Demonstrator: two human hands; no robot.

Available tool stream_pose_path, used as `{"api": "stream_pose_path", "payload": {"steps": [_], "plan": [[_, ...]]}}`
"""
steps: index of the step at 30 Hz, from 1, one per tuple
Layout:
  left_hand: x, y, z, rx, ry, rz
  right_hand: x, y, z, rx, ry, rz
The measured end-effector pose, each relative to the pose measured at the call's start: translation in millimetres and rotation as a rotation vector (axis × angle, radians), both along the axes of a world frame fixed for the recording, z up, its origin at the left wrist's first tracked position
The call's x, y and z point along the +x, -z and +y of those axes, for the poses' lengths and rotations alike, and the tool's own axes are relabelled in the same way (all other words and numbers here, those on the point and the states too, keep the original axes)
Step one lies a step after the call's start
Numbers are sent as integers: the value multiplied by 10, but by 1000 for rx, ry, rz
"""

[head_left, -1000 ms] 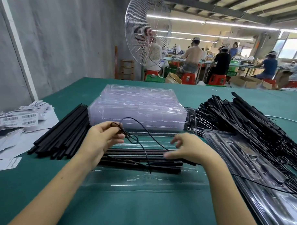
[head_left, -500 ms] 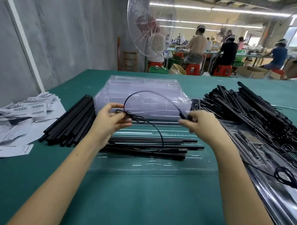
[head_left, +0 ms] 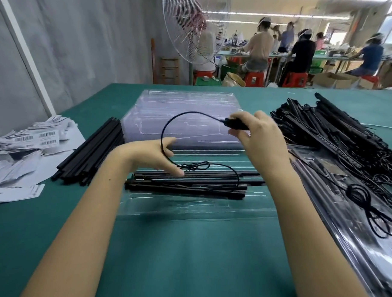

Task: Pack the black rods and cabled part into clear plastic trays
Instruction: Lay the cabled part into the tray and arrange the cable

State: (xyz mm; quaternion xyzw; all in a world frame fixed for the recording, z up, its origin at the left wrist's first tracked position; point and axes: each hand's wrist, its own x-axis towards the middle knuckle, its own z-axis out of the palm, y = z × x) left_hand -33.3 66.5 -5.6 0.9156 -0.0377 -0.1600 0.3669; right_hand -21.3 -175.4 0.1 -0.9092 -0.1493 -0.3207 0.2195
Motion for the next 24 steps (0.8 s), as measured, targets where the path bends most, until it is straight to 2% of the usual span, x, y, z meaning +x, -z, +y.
{"api": "stream_pose_path", "payload": {"steps": [3,6,8,9,13,17,20,22,24], "plan": [[-37,-64,62,-143,61,3,79,105,2,-90,-27,207],[-46,-103,44,-457,81,-125,128,250,37,-192,-18,390],[-37,-76,6,-657,61,-181,146,297,23,-204,-6,445],[-27,-41,-19,-695,43,-205,148,301,12,-198,3,449],[69,159,-41,-601,-120,-356,160,313,-83,-154,158,466],[125,279,77,-455,-268,-539,124,229,-306,-199,326,830],[145,346,88,-440,-346,-631,60,119,-477,-121,342,995],[154,380,79,-441,-359,-628,12,58,-529,-24,350,962],[153,410,59,-444,-310,-567,-34,-33,-532,25,529,728]]}}
